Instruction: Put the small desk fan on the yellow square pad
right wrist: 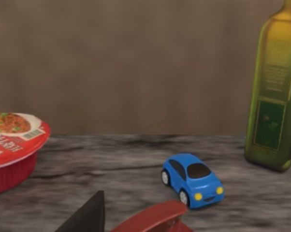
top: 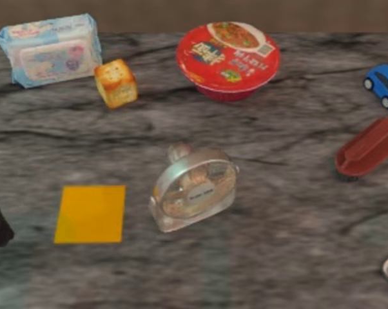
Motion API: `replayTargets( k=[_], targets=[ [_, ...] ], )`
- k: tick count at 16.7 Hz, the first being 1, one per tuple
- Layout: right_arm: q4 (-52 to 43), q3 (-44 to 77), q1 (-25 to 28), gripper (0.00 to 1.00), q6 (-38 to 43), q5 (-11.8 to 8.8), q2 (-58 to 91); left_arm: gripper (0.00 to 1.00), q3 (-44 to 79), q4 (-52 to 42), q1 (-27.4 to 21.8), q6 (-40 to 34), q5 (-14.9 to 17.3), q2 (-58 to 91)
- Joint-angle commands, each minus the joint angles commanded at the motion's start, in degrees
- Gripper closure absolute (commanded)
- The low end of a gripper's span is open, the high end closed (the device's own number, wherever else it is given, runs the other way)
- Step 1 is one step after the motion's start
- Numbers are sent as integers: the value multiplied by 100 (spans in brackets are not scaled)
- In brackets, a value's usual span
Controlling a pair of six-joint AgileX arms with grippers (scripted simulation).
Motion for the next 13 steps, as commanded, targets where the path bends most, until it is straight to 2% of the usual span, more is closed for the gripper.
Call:
replayTargets(
  k=[3, 6, 13],
  targets=[
    [0, 0, 0, 0, 0, 0, 0, 0, 44, -56, -29, 18, 10, 56],
    [0, 0, 0, 0, 0, 0, 0, 0, 471, -561, -273, 178, 80, 583],
    [0, 0, 0, 0, 0, 0, 0, 0, 3012, -3029, -1424, 914, 291, 3485]
  ],
)
